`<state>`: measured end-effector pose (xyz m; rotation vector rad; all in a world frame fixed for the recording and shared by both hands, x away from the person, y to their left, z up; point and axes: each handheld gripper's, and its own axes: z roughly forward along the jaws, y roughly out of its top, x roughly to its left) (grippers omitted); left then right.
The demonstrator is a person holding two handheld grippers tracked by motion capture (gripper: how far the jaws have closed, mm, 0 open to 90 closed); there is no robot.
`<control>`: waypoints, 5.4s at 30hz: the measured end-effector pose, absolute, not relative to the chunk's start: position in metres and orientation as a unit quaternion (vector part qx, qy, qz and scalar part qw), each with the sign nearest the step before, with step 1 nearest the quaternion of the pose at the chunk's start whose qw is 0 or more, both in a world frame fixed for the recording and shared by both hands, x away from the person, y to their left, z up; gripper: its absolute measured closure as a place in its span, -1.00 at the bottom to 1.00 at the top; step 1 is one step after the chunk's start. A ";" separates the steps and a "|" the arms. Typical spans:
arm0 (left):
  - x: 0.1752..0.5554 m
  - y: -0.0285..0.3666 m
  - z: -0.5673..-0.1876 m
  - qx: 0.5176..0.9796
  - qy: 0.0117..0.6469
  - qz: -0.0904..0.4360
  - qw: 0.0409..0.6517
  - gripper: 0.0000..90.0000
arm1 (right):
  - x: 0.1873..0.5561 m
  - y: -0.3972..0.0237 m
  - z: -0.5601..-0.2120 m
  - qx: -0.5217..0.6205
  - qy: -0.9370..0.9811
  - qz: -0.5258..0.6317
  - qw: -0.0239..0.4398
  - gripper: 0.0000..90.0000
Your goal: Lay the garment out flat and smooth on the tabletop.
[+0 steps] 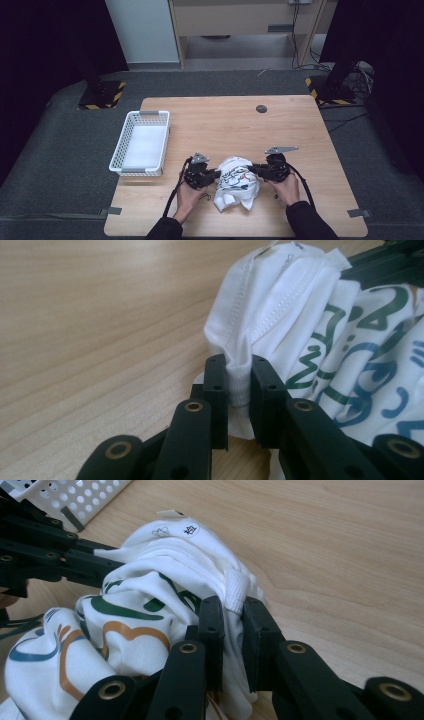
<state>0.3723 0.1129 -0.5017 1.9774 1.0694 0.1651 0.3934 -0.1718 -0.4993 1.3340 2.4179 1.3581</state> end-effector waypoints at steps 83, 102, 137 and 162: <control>0.413 0.119 -0.368 0.722 0.432 0.270 0.467 -0.10 | 0.415 -0.204 -0.378 0.484 0.662 0.504 0.272 -0.42; 0.402 0.113 -0.395 0.747 0.419 0.251 0.450 -0.19 | 0.408 -0.213 -0.397 0.489 0.672 0.496 0.253 -0.56; 0.364 0.130 -0.485 0.796 0.432 0.182 0.382 -0.40 | 0.371 -0.241 -0.474 0.491 0.725 0.435 0.210 -0.75; 0.379 0.111 -0.520 0.834 0.433 0.175 0.296 -0.41 | 0.383 -0.229 -0.521 0.503 0.783 0.325 0.169 -0.81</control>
